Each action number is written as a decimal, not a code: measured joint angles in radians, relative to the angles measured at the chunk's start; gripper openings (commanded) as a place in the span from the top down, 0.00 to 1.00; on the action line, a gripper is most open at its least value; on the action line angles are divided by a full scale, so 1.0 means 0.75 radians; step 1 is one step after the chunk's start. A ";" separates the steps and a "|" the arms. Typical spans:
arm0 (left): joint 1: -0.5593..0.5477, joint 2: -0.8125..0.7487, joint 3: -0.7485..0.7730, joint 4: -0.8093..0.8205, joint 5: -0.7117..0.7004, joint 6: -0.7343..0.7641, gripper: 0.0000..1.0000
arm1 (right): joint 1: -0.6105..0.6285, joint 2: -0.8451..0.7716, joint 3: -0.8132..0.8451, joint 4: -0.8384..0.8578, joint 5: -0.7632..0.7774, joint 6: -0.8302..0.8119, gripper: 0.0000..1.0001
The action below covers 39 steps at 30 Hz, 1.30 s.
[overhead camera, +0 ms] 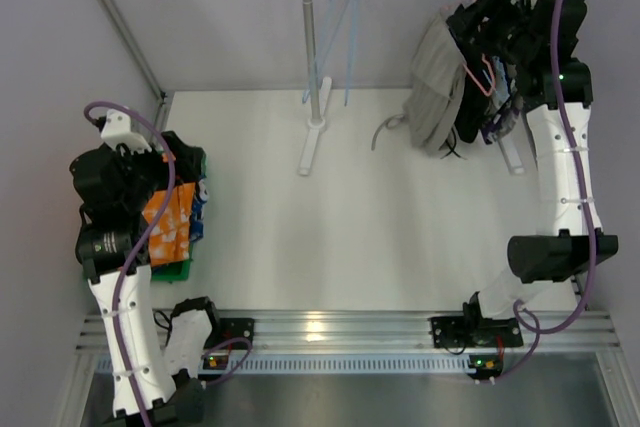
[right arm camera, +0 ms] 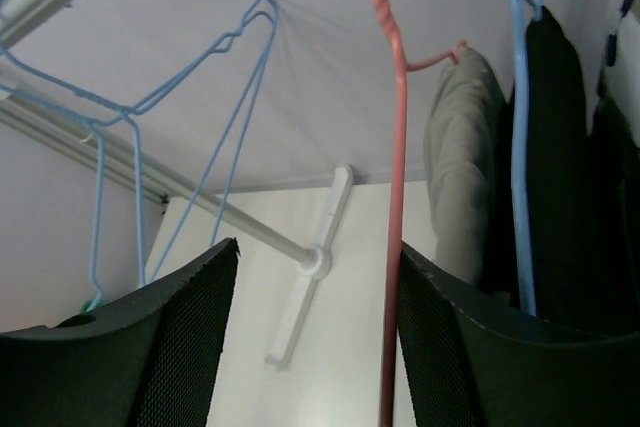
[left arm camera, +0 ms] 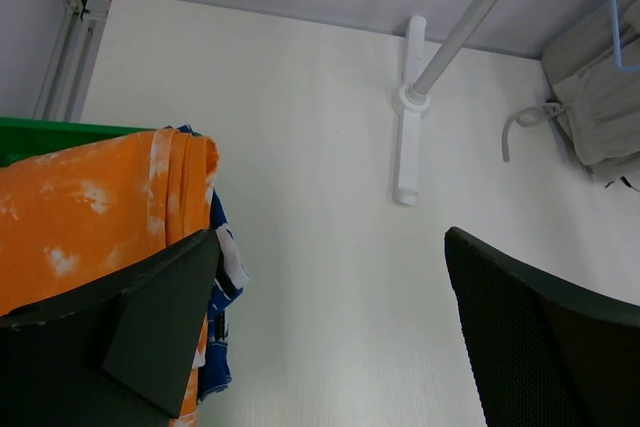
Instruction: Remove the trousers from the hanger
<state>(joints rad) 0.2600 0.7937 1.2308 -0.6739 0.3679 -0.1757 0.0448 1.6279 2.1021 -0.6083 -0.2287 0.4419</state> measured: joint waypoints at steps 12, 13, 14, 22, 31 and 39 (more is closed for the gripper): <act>0.000 0.001 -0.014 0.000 -0.004 0.000 0.01 | 0.000 0.086 0.011 0.096 -0.246 0.180 0.76; 0.000 0.001 -0.014 0.000 -0.004 0.000 0.01 | 0.000 0.095 0.011 0.098 -0.255 0.191 0.76; 0.000 0.001 -0.014 0.000 -0.005 0.000 0.01 | 0.000 0.103 0.011 0.100 -0.263 0.203 0.76; 0.000 0.001 -0.014 0.000 -0.013 -0.002 0.01 | -0.007 0.163 0.007 0.168 -0.359 0.370 0.77; 0.000 0.004 -0.014 0.000 -0.013 -0.013 0.01 | -0.019 0.179 0.007 0.275 -0.437 0.528 0.64; 0.000 0.020 -0.014 0.000 -0.013 -0.019 0.01 | -0.011 0.199 0.008 0.352 -0.430 0.615 0.60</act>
<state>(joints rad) 0.2600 0.8089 1.2205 -0.6739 0.3580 -0.1902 0.0368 1.7771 2.1082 -0.3443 -0.5514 0.9035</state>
